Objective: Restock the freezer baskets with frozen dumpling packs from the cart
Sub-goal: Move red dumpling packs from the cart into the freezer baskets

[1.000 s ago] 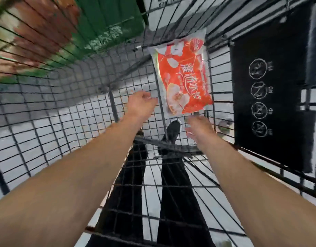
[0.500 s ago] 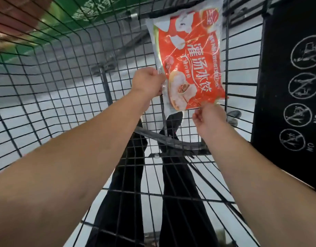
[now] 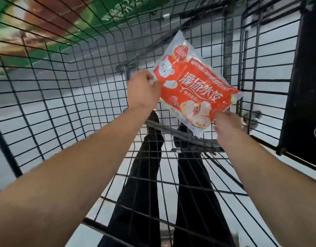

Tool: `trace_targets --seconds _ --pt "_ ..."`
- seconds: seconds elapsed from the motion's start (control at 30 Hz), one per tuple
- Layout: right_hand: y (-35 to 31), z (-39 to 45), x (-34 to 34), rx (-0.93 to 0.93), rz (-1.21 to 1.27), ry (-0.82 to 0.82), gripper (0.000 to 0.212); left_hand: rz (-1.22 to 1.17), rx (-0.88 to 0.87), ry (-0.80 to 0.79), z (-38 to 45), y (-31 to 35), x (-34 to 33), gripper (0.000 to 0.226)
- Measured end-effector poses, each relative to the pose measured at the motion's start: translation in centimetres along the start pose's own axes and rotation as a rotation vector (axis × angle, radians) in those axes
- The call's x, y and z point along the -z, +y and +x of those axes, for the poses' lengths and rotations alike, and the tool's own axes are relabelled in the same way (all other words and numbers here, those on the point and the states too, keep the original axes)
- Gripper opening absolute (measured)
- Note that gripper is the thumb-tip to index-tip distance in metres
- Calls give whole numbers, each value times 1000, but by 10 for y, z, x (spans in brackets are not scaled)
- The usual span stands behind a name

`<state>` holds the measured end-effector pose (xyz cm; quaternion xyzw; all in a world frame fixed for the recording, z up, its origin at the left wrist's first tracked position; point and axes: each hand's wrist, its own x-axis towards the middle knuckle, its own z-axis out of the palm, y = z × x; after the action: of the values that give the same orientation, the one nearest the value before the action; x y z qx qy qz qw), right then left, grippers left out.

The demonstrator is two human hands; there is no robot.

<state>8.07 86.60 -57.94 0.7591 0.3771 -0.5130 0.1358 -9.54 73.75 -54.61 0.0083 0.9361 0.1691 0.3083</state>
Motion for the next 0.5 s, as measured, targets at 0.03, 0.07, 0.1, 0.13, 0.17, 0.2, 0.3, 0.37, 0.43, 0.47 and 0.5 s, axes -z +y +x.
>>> trace_targets --seconds 0.03,0.07,0.1,0.13,0.17,0.2,0.3,0.37,0.43,0.47,0.5 --pt "1 1 -3 -3 -10 -10 11 18 -42 20 14 3 1 25" --pt "2 1 -6 -3 -14 -15 10 38 -65 14 28 6 1 30" --pt "3 3 -9 0 -8 -14 9 56 -78 -8 39 9 -1 33" --pt "4 5 -10 7 8 -8 8 76 -88 -37 49 14 -4 32" --pt "5 4 -10 14 29 -2 8 103 -96 -69 55 17 -8 30" --pt "6 3 -9 18 36 5 10 118 -94 -92 59 20 -10 27" --pt "6 -1 -4 94 -23 104 17 37 -17 -199 66 17 -15 14" --pt "2 -3 1 169 -81 193 21 0 22 -275 66 9 -14 8" --pt "-3 -7 7 234 -148 255 21 -43 43 -346 60 1 -9 14" --pt "-5 -17 10 261 -189 271 20 -80 60 -377 51 -4 -4 20" --pt "-7 -23 13 287 -197 272 22 -123 80 -393 43 -11 0 23"
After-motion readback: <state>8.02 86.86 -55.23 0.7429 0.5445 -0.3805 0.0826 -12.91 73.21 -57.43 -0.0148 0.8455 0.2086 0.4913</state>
